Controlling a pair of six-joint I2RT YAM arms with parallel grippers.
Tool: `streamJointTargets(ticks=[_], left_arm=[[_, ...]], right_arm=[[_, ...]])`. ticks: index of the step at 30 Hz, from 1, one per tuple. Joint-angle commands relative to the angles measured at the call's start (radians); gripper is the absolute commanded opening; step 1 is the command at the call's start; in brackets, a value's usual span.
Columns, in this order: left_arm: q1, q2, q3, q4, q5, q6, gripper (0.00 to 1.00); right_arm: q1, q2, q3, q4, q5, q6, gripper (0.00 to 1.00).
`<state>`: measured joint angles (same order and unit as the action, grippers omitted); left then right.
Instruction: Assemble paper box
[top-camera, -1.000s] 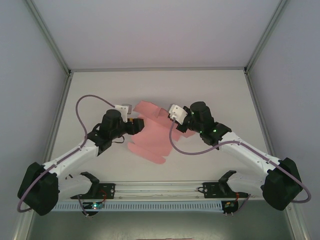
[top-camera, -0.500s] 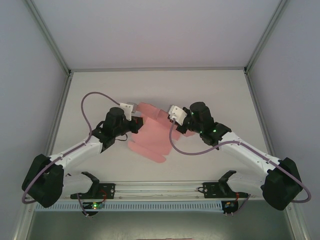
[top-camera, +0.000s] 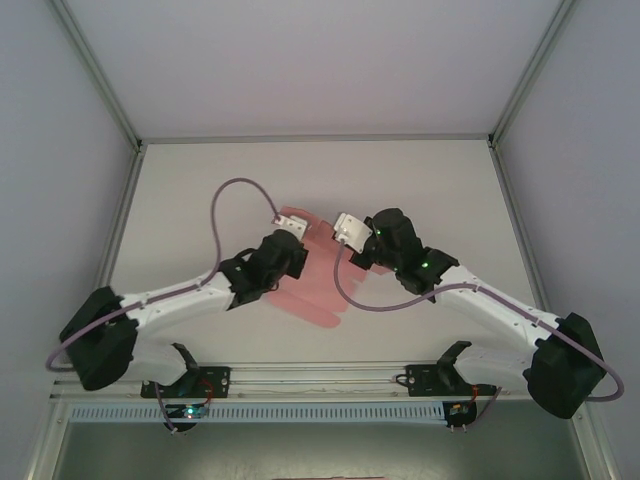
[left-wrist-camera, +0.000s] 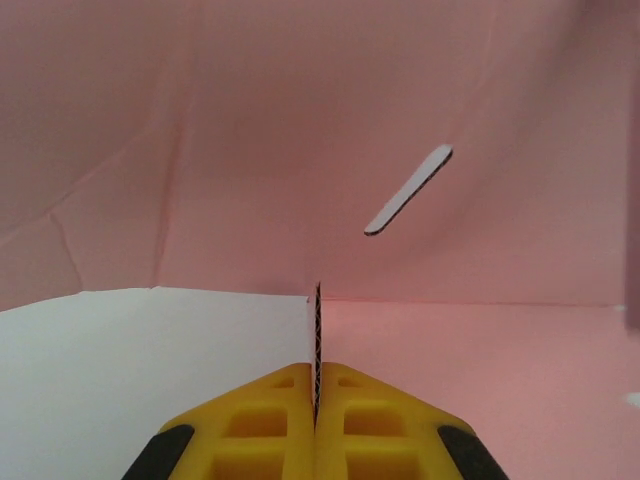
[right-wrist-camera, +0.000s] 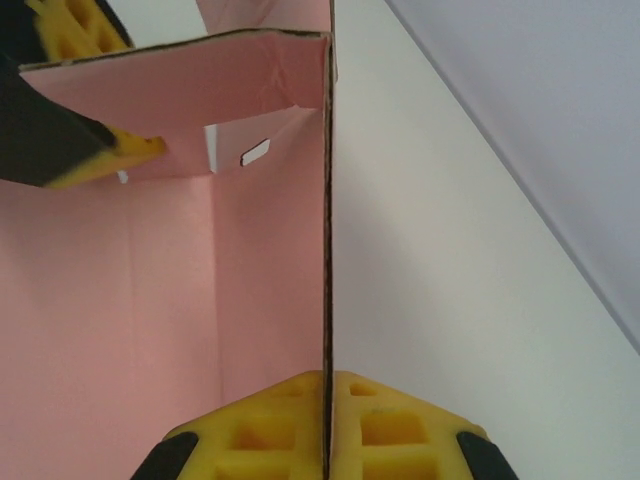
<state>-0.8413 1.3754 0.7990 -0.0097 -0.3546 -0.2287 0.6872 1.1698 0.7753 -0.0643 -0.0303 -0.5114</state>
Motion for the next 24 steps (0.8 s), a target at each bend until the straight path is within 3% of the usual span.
streamJointTargets(ticks=[1, 7, 14, 19, 21, 24], left_arm=[[-0.106, 0.114, 0.141, -0.033, -0.189, 0.049, 0.0], [-0.192, 0.308, 0.327, -0.13, -0.268, 0.044, 0.0], [-0.197, 0.273, 0.287, -0.077, -0.222, 0.006, 0.01], [-0.187, 0.165, 0.217, -0.061, -0.178, -0.028, 0.17], [-0.171, 0.102, 0.176, -0.077, -0.148, -0.051, 0.35], [-0.144, -0.007, 0.114, -0.127, -0.061, -0.087, 0.5]], right_arm=[[0.042, 0.04, 0.039, 0.027, 0.036, -0.023, 0.0], [0.066, 0.064, 0.057, 0.024, 0.065, -0.024, 0.0], [0.062, 0.037, 0.029, 0.029, 0.099, -0.035, 0.0], [0.055, 0.033, 0.016, 0.033, 0.116, -0.053, 0.0], [0.048, 0.03, 0.014, 0.032, 0.135, -0.07, 0.0], [0.039, 0.035, 0.004, 0.051, 0.183, -0.11, 0.0]])
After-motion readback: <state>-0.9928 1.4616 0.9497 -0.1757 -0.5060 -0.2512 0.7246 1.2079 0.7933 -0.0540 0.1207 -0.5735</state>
